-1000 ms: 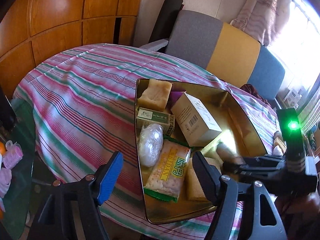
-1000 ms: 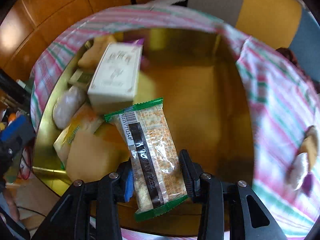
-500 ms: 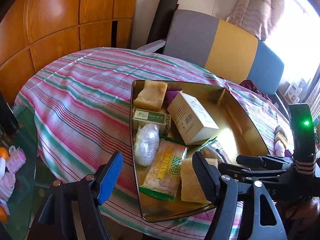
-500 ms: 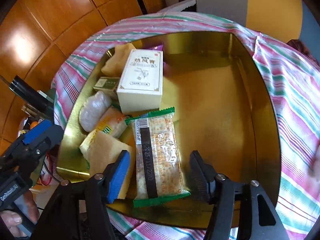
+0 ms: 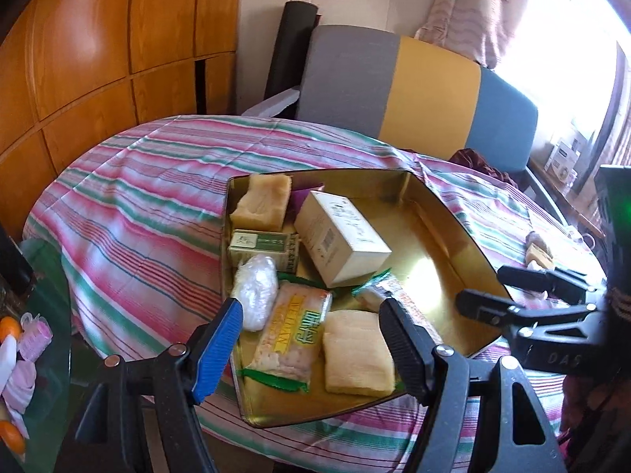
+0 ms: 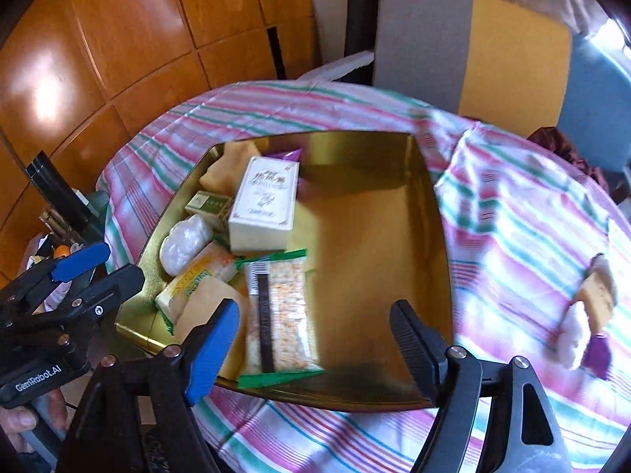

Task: Organize objects
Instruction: 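Carry the green-edged cracker pack into the gold tray and release it with the right tool, then move both tools back toward the remaining items on the cloth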

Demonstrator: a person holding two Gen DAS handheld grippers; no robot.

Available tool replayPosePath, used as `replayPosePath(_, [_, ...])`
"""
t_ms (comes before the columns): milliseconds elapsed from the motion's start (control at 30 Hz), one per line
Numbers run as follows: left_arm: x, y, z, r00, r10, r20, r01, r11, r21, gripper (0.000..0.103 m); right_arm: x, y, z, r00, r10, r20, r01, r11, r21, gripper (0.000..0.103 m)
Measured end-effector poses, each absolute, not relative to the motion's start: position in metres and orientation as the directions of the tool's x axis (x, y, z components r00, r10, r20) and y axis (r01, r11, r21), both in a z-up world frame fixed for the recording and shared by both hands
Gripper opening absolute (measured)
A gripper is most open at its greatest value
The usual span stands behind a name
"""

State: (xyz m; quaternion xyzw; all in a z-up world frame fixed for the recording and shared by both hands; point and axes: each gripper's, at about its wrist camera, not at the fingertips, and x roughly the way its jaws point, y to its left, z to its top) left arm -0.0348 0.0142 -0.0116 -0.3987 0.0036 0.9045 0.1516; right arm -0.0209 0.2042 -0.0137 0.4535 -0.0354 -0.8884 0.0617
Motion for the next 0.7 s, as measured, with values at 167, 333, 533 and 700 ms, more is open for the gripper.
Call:
replayPosePath(167, [-0.031, 0.032, -0.008, -0.63, 0.285, -0.722, -0.318, -0.943, -0.095, 0.073, -0.01, 0.237, 0.001, -0.615, -0.093, -0.783, 0.027, -0.995, 0.098, 0.08])
replayPosePath(333, [-0.03, 0.049, -0.007, -0.618, 0.3, -0.726, -0.355, -0.931, -0.082, 0.072, 0.0, 0.283, 0.013, -0.637, -0.023, -0.77, -0.062, -0.995, 0.081, 0.08])
replayPosePath(533, [-0.029, 0.073, -0.005, -0.591, 0.336, -0.734, -0.409, -0.908, -0.086, 0.071, 0.015, 0.35, 0.019, -0.636, 0.105, -0.765, -0.189, -0.982, 0.022, 0.082])
replayPosePath(700, [-0.027, 0.1, -0.001, -0.571, 0.369, -0.733, -0.47, -0.879, -0.077, 0.066, 0.032, 0.422, 0.017, -0.606, 0.247, -0.756, -0.351, -0.936, -0.025, 0.082])
